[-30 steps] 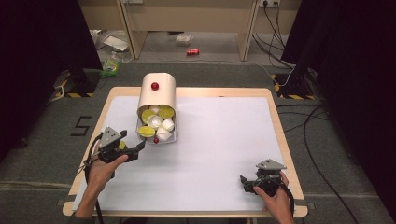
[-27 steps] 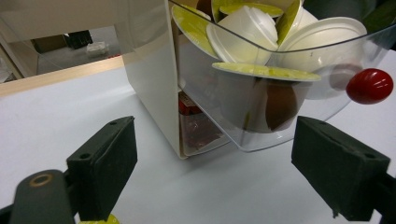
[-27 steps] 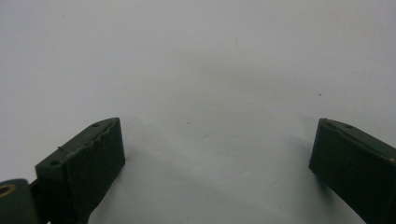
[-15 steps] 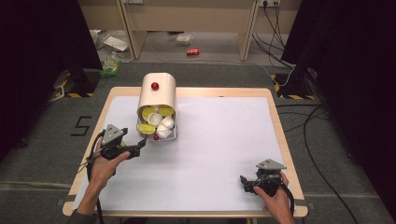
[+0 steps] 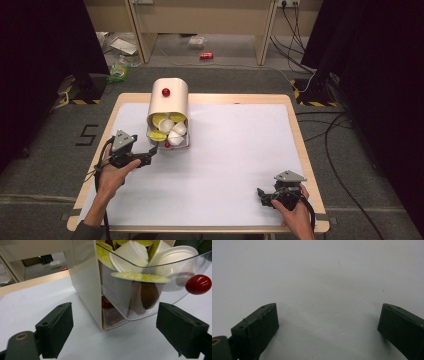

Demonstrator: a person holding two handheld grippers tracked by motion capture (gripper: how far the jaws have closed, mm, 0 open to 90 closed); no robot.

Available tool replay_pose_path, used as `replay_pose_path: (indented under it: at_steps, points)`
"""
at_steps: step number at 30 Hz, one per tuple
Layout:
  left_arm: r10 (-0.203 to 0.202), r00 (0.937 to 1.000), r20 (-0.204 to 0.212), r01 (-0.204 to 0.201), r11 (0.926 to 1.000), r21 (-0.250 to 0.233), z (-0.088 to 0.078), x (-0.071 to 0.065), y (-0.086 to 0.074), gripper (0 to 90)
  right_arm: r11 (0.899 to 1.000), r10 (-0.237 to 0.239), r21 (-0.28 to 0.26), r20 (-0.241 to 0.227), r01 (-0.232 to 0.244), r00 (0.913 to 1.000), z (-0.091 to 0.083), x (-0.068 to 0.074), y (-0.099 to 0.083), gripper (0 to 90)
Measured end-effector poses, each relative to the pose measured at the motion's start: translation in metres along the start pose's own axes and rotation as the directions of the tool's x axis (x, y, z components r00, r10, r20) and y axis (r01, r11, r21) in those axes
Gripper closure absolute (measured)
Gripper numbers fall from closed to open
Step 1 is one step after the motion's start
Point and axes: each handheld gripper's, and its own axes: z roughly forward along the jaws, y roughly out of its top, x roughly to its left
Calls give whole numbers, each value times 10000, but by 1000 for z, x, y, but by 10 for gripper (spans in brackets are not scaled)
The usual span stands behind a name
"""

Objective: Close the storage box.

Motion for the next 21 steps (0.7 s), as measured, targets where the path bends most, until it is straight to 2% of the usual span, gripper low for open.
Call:
replay_pose_path:
  at_steps: [6,21]
  points:
    - [49,9999,-124,-48,10000,51,4,1,3,146,10000,4,2,-1,-4,10000,0,0,0,33]
    - [-169,9998,-143,169,9999,-17,8,4,3,145,10000,-1,1,2,1,10000,0,0,0,33]
